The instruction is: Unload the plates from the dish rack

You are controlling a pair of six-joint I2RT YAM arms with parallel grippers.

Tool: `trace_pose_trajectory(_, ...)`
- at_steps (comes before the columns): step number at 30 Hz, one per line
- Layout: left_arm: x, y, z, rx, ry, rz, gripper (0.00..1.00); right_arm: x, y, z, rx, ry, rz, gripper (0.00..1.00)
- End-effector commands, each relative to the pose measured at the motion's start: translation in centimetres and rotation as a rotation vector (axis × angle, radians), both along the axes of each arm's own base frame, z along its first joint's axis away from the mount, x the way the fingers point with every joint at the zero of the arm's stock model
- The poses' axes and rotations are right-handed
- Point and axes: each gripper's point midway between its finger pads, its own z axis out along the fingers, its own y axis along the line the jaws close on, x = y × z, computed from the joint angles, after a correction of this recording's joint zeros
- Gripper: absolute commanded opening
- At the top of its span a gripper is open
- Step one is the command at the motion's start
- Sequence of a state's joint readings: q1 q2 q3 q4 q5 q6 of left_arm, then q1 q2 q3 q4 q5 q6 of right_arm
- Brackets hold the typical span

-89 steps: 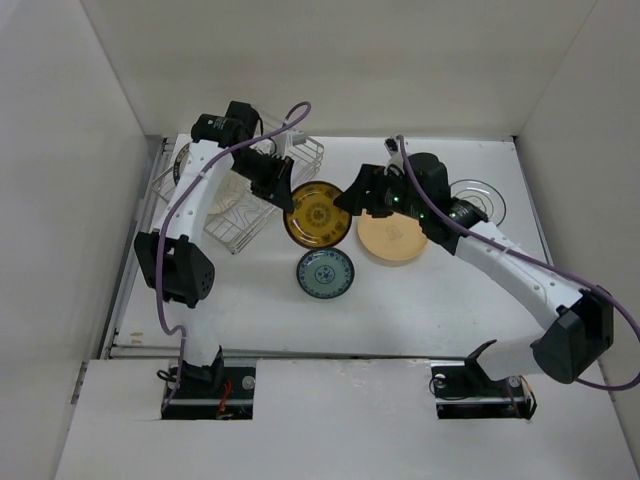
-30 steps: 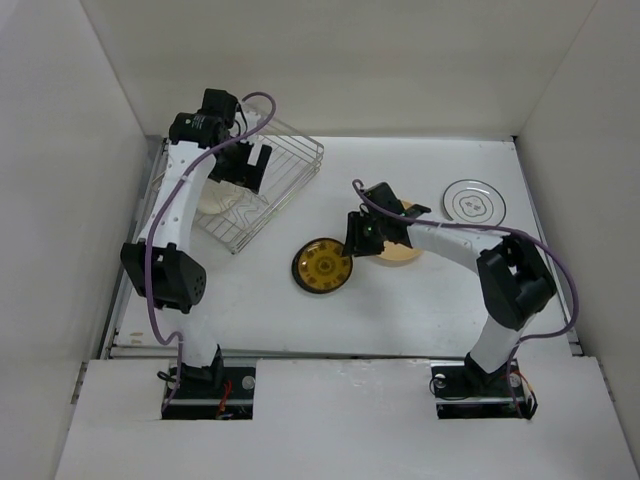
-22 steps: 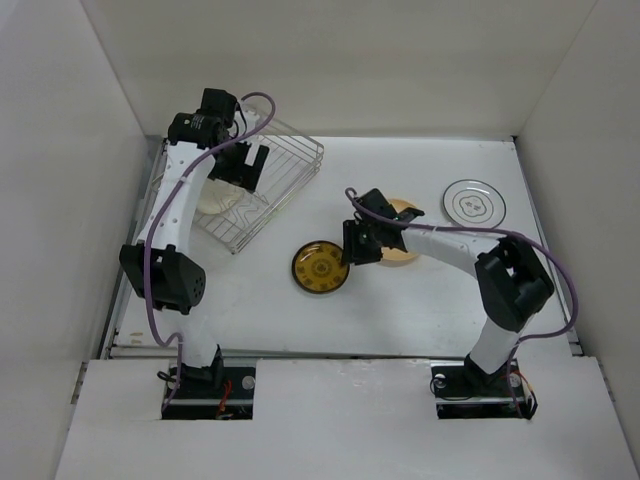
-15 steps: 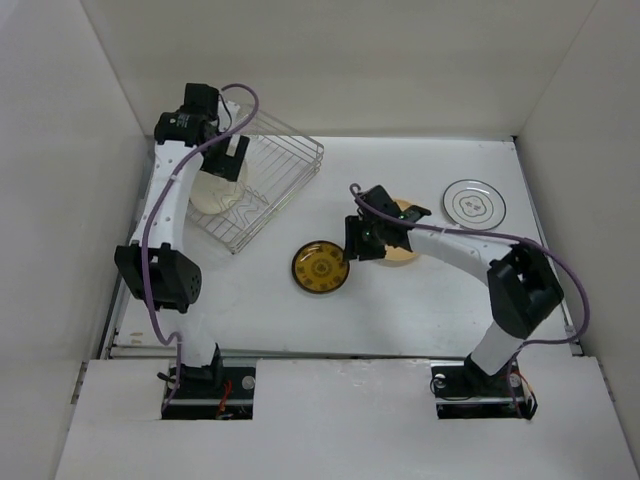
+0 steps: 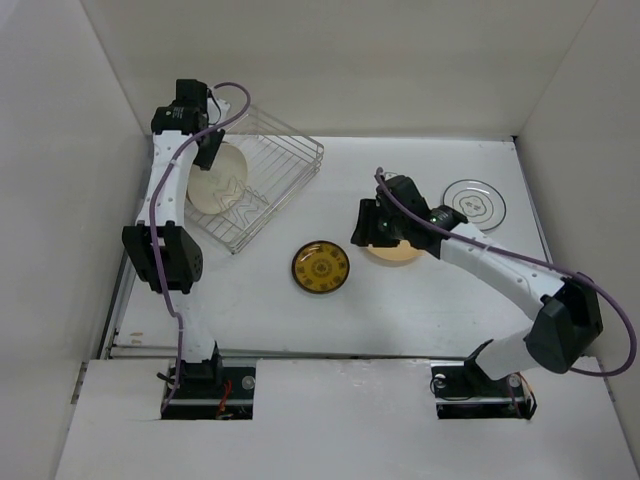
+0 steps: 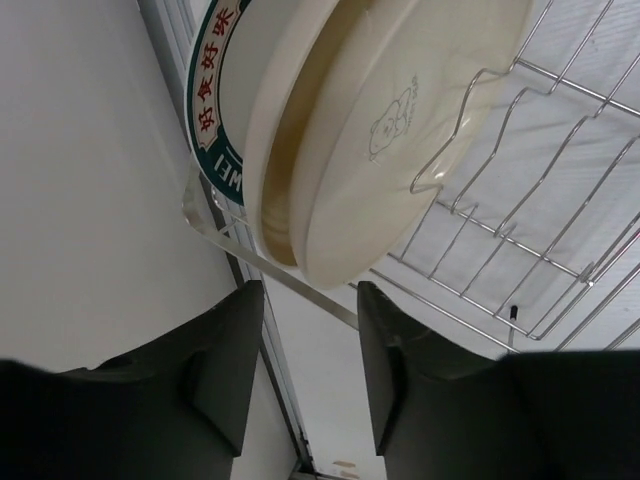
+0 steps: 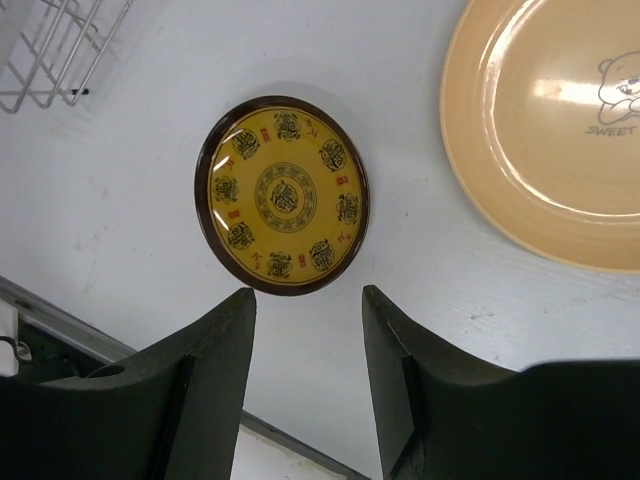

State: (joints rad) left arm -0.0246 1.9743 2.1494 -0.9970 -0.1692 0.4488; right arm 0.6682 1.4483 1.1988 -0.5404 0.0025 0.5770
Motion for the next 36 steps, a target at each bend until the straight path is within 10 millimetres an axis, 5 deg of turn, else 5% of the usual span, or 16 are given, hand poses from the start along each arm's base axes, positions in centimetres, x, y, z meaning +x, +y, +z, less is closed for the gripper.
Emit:
trace_pose_trajectory(1,0.4,0.1,2.5,-0.002,-0.067,-0.024,0.37,0.2,-0.7,2.4,0.025,-0.069,-0.038,0.53)
trace_pose_trajectory(11,0.7,-0.3,2.0,-0.085,-0.059,-0.047,0.37,0.0,-1.3,2.5,0.018,-0.082,-0.052,0.54)
trace_pose_trajectory(16,1.1,-0.7,0.1,-0.110,-0.008,-0.061,0.35,-0.1,-1.8,2.5,0.010,-0.092,-0.066,0.54)
trace_pose_trajectory(28,2.8,0.9,-2.5,-0.076,0.024,-0.016,0.34,0.0,-1.9,2.4,-0.001,-0.089,-0.072,0.54)
trace_pose_trajectory(31,2.9,0.9,-3.0,-0.082,0.033,-0.008,0.27,0.0,-1.9,2.4,-0.001,-0.089,-0.072,0.54)
trace_pose_trajectory(36,2.8,0.6,-3.6,-0.109,0.046,0.016,0.00,0.0,-1.9,2.4,-0.001,-0.089,-0.072,0.54)
